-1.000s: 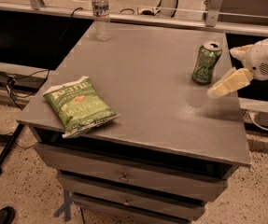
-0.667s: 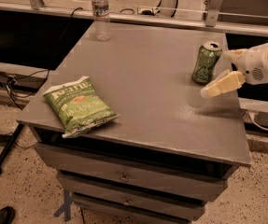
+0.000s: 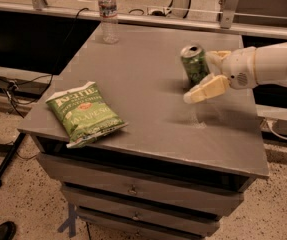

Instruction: Knock green can over

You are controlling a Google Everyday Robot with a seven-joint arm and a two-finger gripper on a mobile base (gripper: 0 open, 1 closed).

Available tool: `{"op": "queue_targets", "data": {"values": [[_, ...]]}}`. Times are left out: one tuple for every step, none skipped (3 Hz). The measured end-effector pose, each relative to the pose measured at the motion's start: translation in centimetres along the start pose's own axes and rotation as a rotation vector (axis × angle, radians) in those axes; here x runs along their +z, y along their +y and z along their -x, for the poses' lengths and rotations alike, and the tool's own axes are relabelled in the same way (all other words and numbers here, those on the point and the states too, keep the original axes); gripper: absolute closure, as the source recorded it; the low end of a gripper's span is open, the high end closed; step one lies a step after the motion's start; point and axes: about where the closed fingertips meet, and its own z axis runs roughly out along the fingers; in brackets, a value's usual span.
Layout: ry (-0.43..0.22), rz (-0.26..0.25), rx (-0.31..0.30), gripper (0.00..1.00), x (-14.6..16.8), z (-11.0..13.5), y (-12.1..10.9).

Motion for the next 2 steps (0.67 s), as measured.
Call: {"op": "queue_targets", "data": {"values": [[-0.035, 0.081, -0.066, 0.0, 3.2, 3.6, 3.7], [-0.036, 0.108, -0.112, 0.0, 4.6, 5.7, 5.3]]}}
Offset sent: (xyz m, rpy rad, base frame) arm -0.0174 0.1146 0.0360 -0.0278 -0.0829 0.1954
